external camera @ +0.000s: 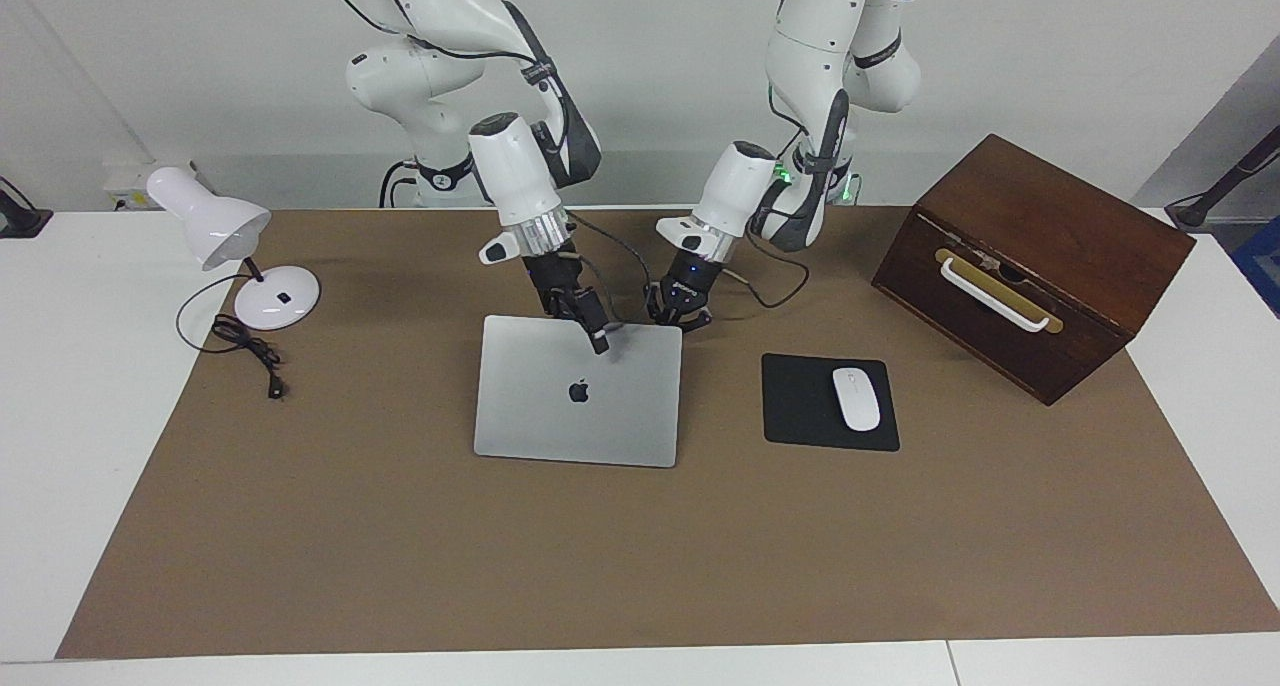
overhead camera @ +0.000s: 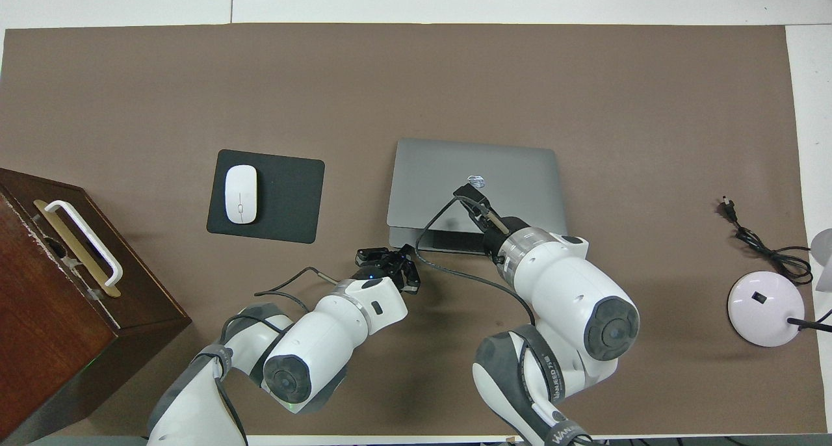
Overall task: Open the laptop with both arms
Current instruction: 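Lift the laptop lid edge upward with the right gripper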
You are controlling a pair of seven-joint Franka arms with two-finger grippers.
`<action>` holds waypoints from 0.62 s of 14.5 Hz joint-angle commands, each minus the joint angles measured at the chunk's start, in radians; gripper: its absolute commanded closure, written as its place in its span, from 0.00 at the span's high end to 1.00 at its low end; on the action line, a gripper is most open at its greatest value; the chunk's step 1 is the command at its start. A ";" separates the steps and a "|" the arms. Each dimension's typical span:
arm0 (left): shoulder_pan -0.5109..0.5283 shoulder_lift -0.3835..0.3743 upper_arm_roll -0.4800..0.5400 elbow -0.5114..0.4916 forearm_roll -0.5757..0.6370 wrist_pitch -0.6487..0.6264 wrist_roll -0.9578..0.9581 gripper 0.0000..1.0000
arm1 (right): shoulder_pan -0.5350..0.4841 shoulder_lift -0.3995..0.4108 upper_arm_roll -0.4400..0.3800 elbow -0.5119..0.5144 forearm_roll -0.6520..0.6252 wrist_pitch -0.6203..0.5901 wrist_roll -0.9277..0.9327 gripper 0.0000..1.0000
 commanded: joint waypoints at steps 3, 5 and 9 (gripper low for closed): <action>0.024 0.037 0.000 0.004 0.026 0.017 0.001 0.00 | -0.036 0.024 0.006 0.045 0.017 -0.075 -0.094 1.00; 0.024 0.037 0.000 0.005 0.026 0.017 -0.001 0.00 | -0.038 0.024 0.006 0.059 0.017 -0.110 -0.108 1.00; 0.024 0.037 0.000 0.005 0.026 0.017 -0.001 0.00 | -0.044 0.031 0.006 0.122 0.010 -0.202 -0.110 1.00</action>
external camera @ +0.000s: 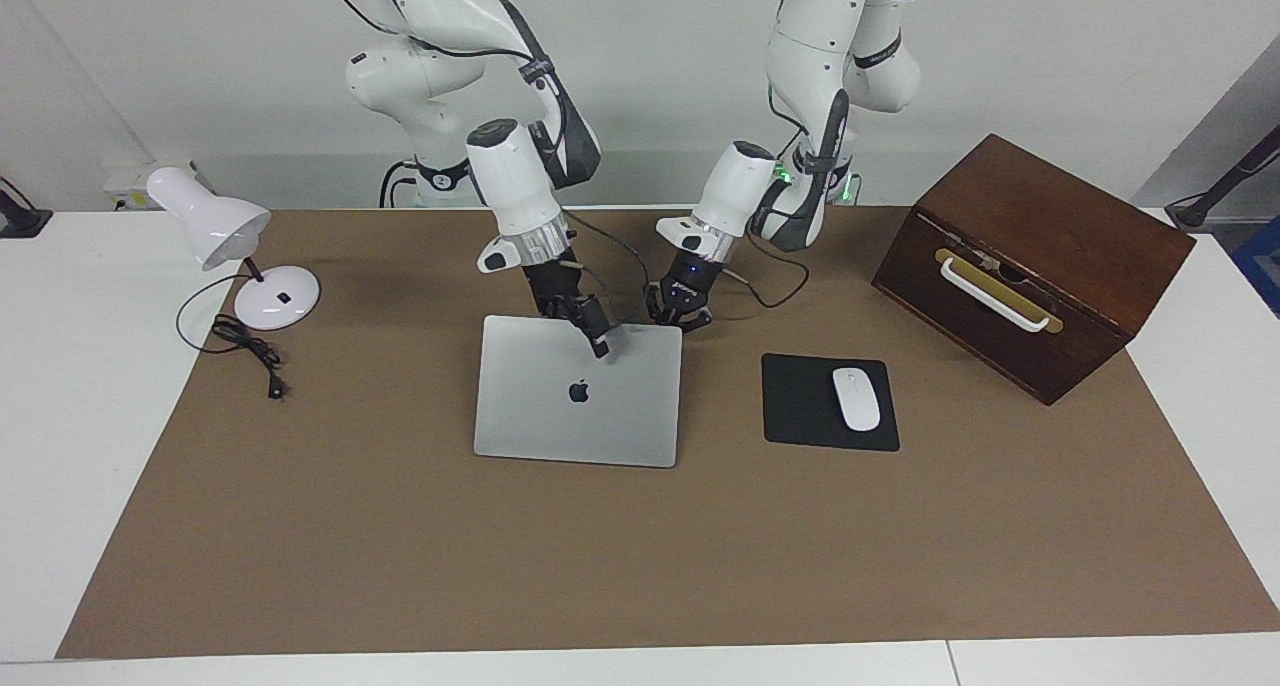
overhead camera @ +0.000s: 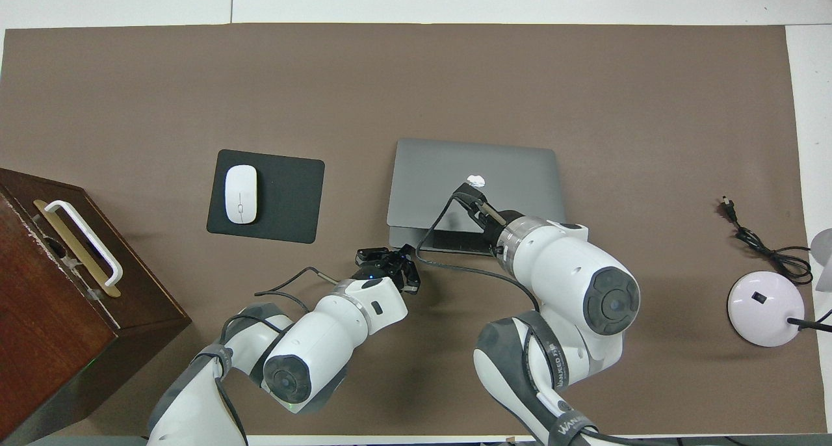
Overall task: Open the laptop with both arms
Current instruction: 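Lift the laptop lid edge upward with the right gripper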
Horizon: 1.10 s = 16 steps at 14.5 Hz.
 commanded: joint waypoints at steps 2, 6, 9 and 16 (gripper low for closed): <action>0.024 0.037 0.000 0.005 0.026 0.014 -0.001 0.00 | -0.023 0.033 0.004 0.079 0.009 -0.060 -0.042 1.00; 0.024 0.039 0.000 0.007 0.026 0.014 -0.001 0.00 | -0.034 0.038 0.003 0.120 -0.002 -0.106 -0.044 1.00; 0.024 0.039 0.000 0.009 0.026 0.014 -0.001 0.00 | -0.046 0.039 0.000 0.163 -0.043 -0.172 -0.045 1.00; 0.024 0.039 0.000 0.009 0.026 0.013 -0.001 0.00 | -0.103 0.041 0.001 0.251 -0.077 -0.301 -0.082 1.00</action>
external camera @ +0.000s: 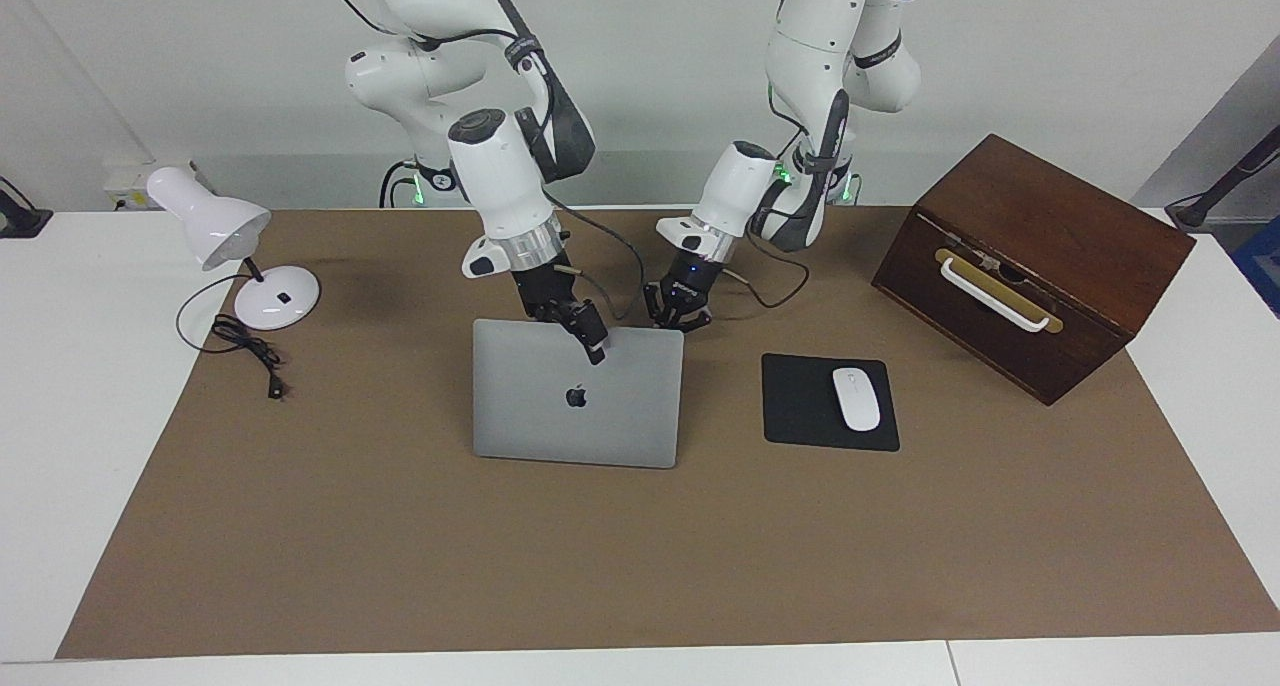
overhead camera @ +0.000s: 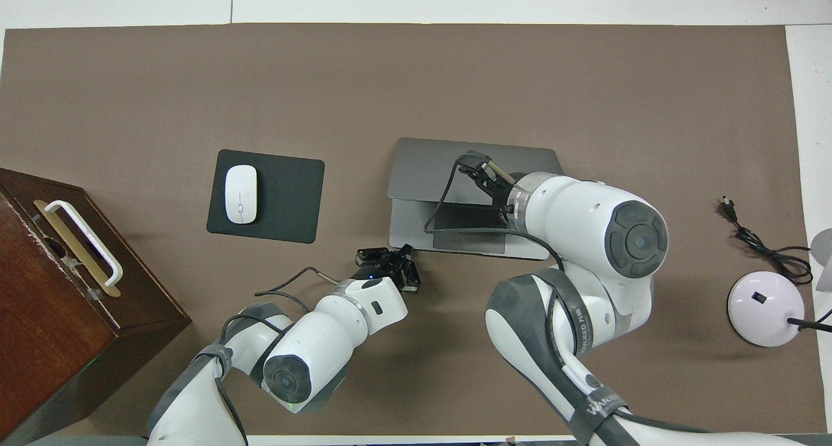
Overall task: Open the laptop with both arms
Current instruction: 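Lift the laptop lid edge upward with the right gripper, then push the lid open away from the robot with the right gripper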
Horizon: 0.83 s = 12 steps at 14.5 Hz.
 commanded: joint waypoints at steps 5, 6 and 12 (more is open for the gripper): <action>0.024 0.039 0.000 0.009 0.026 0.013 -0.001 0.00 | -0.056 0.029 0.003 0.133 -0.032 -0.137 -0.056 1.00; 0.024 0.039 0.000 0.009 0.026 0.013 -0.001 0.00 | -0.058 0.032 0.003 0.150 -0.033 -0.159 -0.059 1.00; 0.024 0.040 0.000 0.009 0.026 0.013 -0.002 0.00 | -0.102 0.040 0.003 0.217 -0.059 -0.234 -0.124 1.00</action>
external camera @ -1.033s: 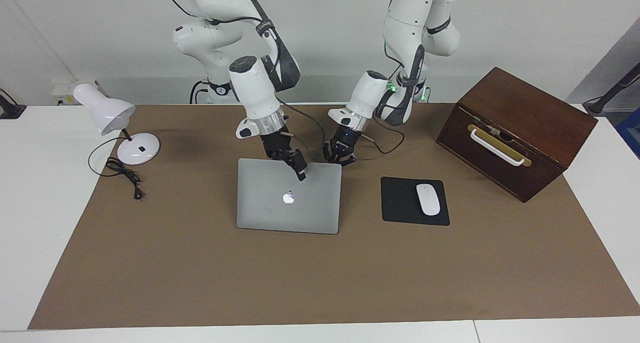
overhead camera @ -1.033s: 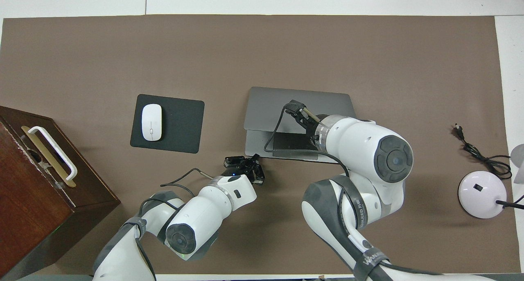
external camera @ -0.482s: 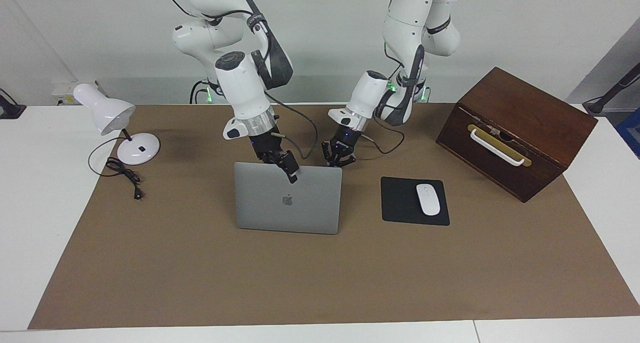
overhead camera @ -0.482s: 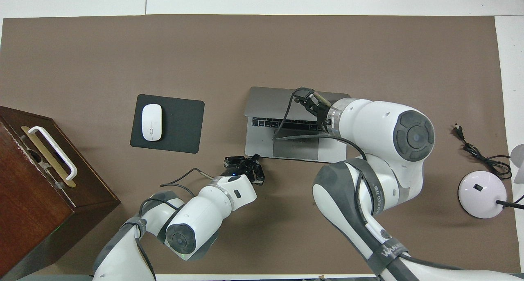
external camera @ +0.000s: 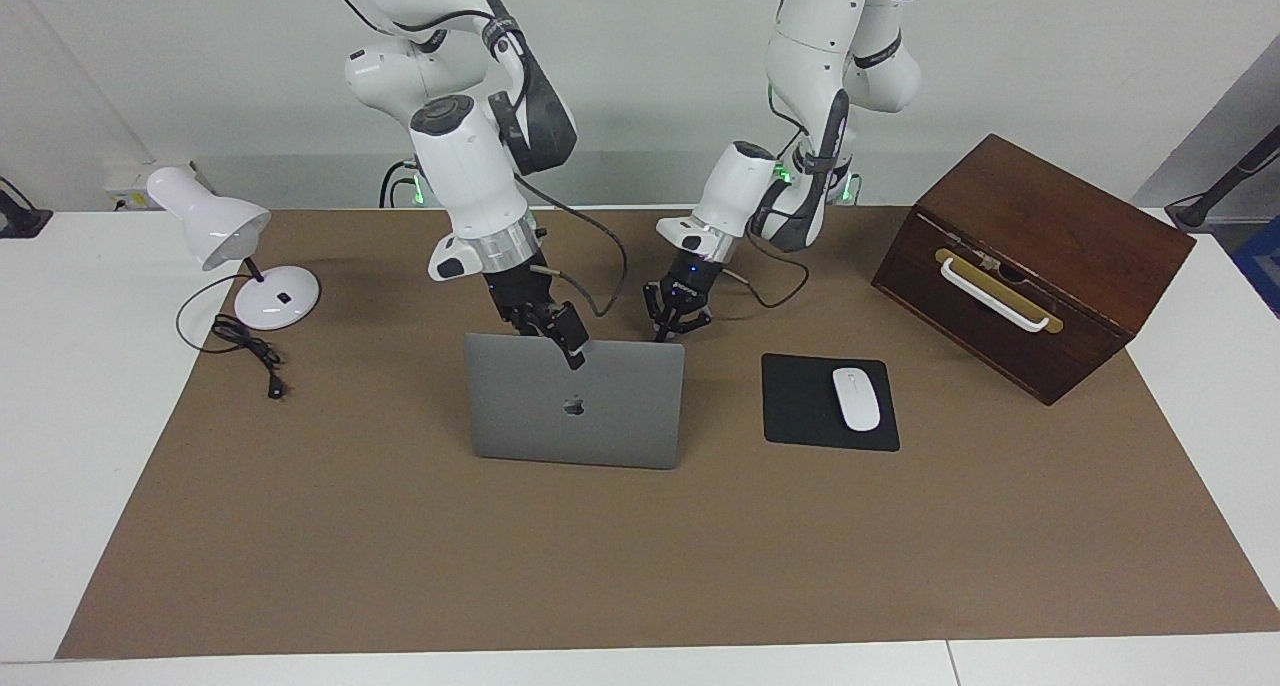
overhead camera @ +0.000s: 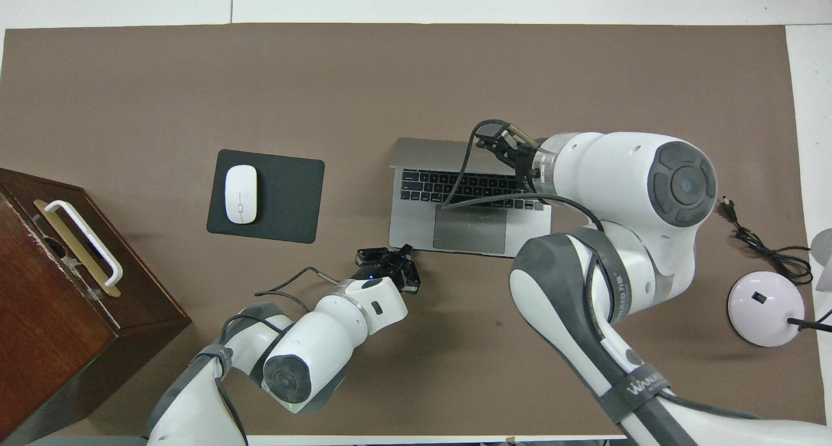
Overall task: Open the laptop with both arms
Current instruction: 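Push the lid open away from the robot with the right gripper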
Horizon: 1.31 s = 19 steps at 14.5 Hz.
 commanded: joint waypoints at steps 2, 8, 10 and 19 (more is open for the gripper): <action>0.024 0.040 0.000 0.009 0.026 0.013 -0.002 0.00 | -0.054 0.024 0.010 0.102 -0.055 -0.087 -0.048 1.00; 0.025 0.043 0.000 0.012 0.026 0.013 -0.002 0.00 | -0.079 0.051 0.008 0.151 -0.059 -0.109 -0.112 1.00; 0.024 0.045 0.000 0.013 0.026 0.014 -0.002 0.00 | -0.094 0.058 0.008 0.157 -0.059 -0.107 -0.144 1.00; 0.025 0.048 0.000 0.019 0.026 0.013 -0.004 0.00 | -0.133 0.100 0.010 0.237 -0.059 -0.112 -0.229 1.00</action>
